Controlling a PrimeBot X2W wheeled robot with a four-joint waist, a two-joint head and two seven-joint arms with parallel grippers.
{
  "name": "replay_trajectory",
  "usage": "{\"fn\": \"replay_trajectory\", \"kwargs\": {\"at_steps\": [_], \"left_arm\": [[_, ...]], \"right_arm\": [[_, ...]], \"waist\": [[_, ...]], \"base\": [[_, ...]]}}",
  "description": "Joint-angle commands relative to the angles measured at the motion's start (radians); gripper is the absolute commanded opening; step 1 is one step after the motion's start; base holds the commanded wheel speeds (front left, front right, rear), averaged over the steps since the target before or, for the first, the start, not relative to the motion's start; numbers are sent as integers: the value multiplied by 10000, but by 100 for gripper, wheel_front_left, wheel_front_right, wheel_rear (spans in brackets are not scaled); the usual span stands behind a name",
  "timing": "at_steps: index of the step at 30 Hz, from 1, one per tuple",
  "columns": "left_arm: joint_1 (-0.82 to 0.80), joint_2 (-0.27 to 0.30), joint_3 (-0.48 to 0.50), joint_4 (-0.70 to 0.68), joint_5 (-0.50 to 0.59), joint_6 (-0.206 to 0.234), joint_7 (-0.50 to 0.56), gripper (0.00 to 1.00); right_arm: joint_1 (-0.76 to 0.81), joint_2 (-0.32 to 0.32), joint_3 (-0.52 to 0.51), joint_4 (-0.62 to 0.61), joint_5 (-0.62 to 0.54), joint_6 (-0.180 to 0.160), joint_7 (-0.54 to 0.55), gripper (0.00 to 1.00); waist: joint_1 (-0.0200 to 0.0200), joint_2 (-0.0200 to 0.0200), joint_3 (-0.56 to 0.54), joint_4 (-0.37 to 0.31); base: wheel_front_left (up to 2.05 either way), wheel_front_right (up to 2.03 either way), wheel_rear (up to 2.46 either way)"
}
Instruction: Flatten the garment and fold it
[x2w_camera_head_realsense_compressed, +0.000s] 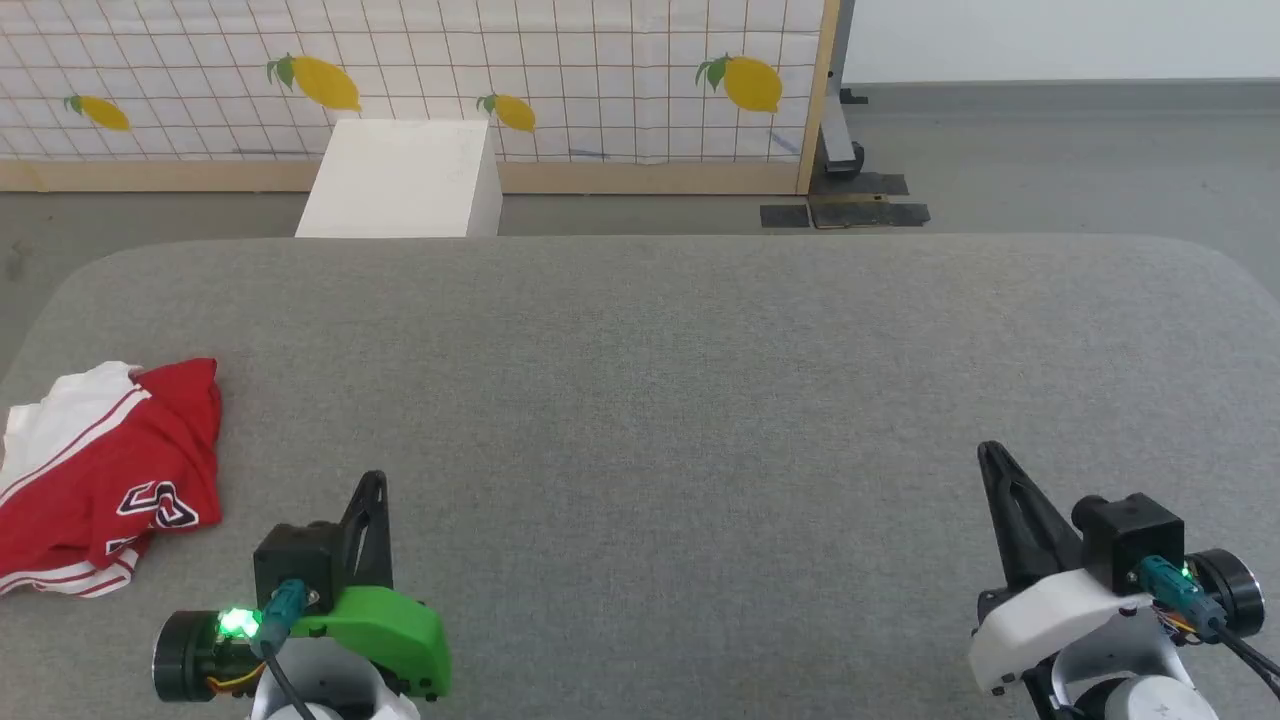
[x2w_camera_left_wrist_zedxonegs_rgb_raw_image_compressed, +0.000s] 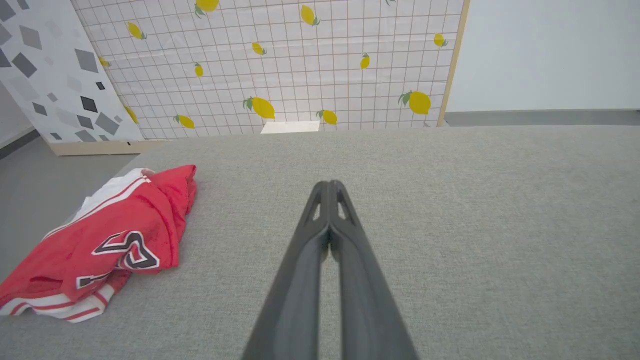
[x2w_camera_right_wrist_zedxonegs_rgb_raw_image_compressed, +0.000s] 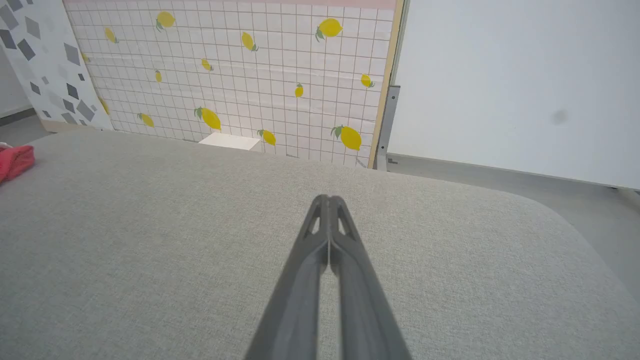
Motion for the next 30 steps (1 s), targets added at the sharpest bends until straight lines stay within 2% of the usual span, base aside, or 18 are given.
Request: {"fn": "replay_trajectory", "kwargs": {"at_steps": [1, 30], "left_arm": [[-173, -3, 30, -34, 129, 66, 14, 0], [-173, -3, 30, -34, 129, 66, 14, 0]], "right_arm": [[-158, 20, 14, -51, -62, -15, 1, 0], [-158, 20, 14, -51, -62, -15, 1, 0]], "waist": [[0, 0, 0, 0], [0, 0, 0, 0]], "base": [[0, 0, 0], [0, 0, 0]]}}
